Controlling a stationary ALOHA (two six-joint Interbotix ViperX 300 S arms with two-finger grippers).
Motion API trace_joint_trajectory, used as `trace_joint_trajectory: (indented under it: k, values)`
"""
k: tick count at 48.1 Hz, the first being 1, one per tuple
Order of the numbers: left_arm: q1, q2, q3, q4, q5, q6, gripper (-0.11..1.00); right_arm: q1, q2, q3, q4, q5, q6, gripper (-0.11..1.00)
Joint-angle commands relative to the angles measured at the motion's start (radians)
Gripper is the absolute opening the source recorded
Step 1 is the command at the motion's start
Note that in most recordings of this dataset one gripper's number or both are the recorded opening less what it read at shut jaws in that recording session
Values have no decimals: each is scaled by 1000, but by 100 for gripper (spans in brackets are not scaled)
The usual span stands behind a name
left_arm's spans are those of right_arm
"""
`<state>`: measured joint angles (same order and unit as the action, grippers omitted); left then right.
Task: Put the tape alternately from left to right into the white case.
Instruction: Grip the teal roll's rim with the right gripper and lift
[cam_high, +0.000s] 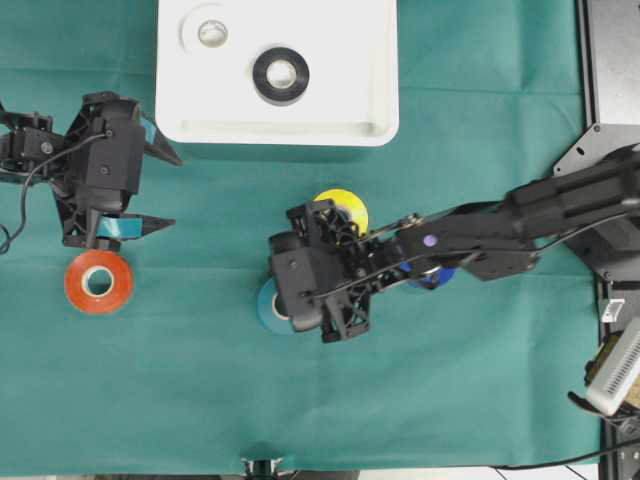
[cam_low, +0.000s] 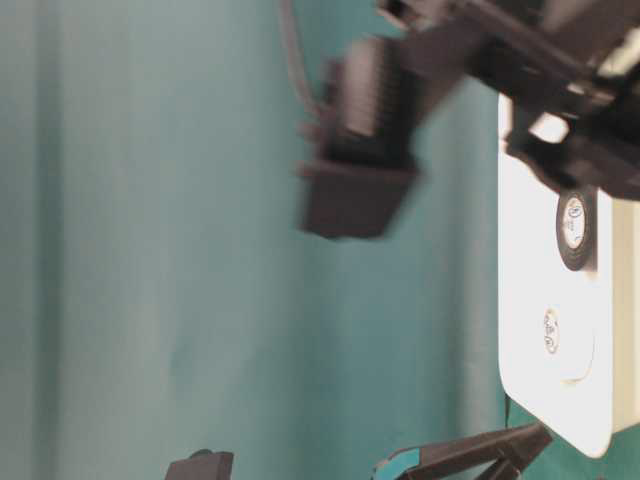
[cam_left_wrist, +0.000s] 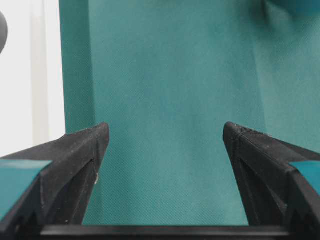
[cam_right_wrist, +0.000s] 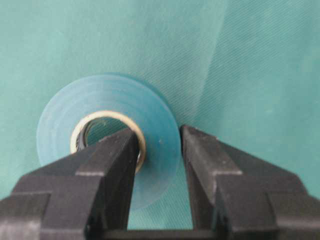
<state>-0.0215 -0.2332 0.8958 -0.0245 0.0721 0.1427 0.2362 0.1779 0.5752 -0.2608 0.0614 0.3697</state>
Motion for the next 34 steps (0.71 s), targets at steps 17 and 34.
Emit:
trace_joint_trajectory:
  k: [17, 34]
  values:
    - [-3, -9, -9, -2, -8, -2, 95, 0, -161, 66, -2, -8, 2, 2]
    - [-3, -9, -9, -2, -8, -2, 95, -48, -181, 86, -3, 0, 2, 2]
